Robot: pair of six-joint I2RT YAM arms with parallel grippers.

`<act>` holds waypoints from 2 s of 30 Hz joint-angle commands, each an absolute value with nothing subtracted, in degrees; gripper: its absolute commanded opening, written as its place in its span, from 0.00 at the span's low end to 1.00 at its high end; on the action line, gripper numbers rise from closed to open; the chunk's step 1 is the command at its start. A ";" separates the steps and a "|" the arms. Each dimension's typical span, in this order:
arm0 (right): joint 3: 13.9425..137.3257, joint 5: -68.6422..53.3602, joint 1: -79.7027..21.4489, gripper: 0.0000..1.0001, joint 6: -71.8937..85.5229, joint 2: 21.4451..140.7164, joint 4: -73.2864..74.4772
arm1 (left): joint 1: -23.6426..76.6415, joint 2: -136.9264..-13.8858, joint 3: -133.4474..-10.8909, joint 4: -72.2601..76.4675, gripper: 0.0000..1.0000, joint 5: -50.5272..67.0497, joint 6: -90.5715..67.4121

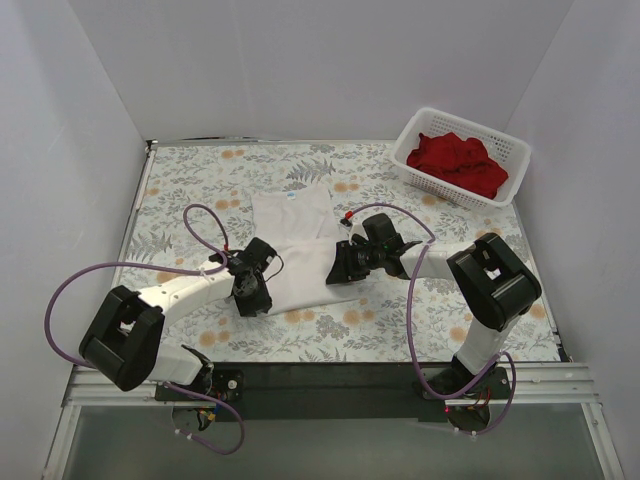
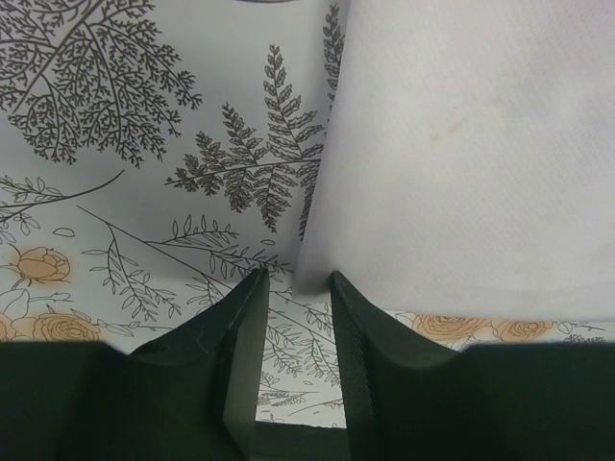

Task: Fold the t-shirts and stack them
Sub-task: Fold the tshirt

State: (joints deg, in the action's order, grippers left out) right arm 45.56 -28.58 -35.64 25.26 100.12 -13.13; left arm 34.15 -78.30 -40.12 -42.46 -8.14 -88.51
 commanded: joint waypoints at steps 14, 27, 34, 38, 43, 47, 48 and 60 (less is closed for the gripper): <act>45.35 -24.17 -35.42 0.43 22.24 95.63 -7.04 | 34.63 -80.69 -35.42 -37.79 0.00 -8.17 -89.82; 48.26 -7.13 -39.37 0.52 19.51 84.56 15.46 | 34.63 -77.87 -35.86 -38.59 0.00 -7.74 -88.68; 47.72 -1.33 -41.57 0.54 22.06 84.73 17.75 | 34.54 -77.96 -35.07 -37.71 0.00 -7.38 -88.33; 48.78 -0.88 -42.10 0.53 22.67 85.87 18.46 | 34.63 -77.43 -34.63 -37.27 0.00 -7.38 -88.24; 49.83 -0.97 -43.06 0.50 23.03 88.06 18.46 | 34.54 -77.43 -34.10 -36.65 0.00 -7.21 -88.16; 50.71 -0.53 -43.94 0.48 23.29 89.29 18.81 | 34.63 -76.99 -33.93 -36.30 0.00 -7.29 -87.98; 51.23 -0.27 -44.21 0.47 23.38 90.17 19.68 | 34.63 -76.99 -33.93 -36.04 0.00 -7.29 -88.07; 51.85 7.65 -47.37 0.33 25.66 96.50 27.15 | 34.63 -76.73 -33.66 -36.04 0.00 -7.21 -88.07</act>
